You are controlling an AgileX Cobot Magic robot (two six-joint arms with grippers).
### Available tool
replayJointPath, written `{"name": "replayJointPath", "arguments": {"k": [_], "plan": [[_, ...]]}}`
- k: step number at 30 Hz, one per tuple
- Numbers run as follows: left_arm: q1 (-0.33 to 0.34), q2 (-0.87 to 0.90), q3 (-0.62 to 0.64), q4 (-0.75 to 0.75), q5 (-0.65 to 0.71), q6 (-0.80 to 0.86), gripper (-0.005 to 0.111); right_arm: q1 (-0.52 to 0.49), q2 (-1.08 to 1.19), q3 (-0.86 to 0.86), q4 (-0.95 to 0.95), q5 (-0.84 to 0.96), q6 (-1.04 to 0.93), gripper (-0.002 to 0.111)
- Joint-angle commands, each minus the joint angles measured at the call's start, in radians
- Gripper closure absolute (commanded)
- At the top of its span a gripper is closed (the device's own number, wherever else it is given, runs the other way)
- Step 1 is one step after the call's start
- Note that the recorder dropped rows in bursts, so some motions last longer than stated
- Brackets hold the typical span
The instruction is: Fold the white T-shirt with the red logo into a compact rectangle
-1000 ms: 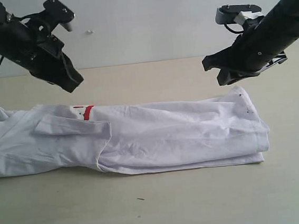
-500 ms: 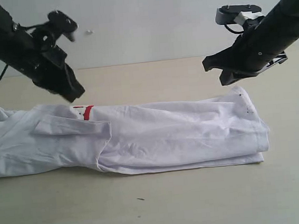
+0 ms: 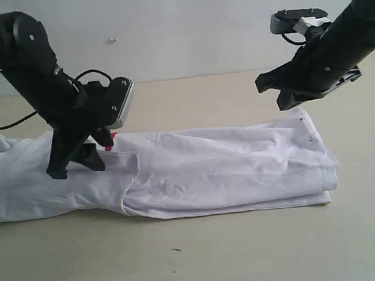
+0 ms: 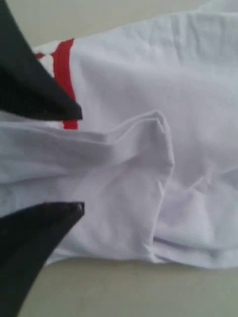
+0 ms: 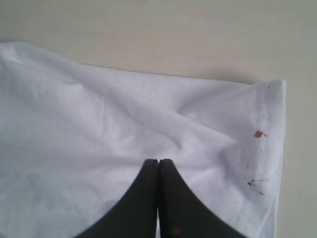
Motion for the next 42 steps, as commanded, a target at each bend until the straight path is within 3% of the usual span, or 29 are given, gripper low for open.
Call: {"name": "replayJointPath", "arguments": {"k": [1, 6, 9, 12, 18, 25, 29, 31, 37, 42], "plan": [[-0.003, 0.028, 0.002, 0.027, -0.077, 0.003, 0.043, 0.001, -0.004, -0.003, -0.005, -0.018, -0.011, 0.108], [-0.003, 0.052, 0.002, 0.033, -0.068, 0.008, 0.075, 0.001, -0.004, -0.003, -0.005, -0.032, -0.011, 0.108], [-0.003, 0.050, 0.002, 0.070, -0.088, 0.012, 0.104, 0.001, -0.004, -0.003, -0.005, -0.039, -0.011, 0.108], [-0.003, 0.043, 0.002, 0.091, -0.109, 0.017, 0.107, 0.001, -0.004, -0.003, -0.005, -0.041, -0.011, 0.108], [-0.021, 0.043, 0.002, 0.108, -0.184, 0.066, 0.107, 0.001, -0.004, -0.003, -0.005, -0.043, -0.011, 0.108], [-0.108, 0.043, 0.002, 0.125, -0.323, 0.221, 0.107, 0.001, -0.004, -0.003, -0.005, -0.047, -0.009, 0.108], [-0.122, 0.052, 0.002, 0.125, -0.354, 0.242, 0.105, 0.001, -0.004, -0.003, -0.005, -0.047, -0.009, 0.108], [-0.122, 0.056, 0.002, 0.125, -0.354, 0.221, 0.096, 0.001, -0.004, -0.003, -0.005, -0.045, -0.009, 0.108], [-0.111, 0.056, 0.002, 0.128, -0.354, 0.069, 0.049, 0.001, -0.004, -0.003, -0.005, -0.043, -0.009, 0.108], [-0.102, 0.024, 0.002, 0.128, -0.355, -0.075, 0.045, 0.001, -0.004, -0.003, -0.005, -0.042, -0.009, 0.108]]}}
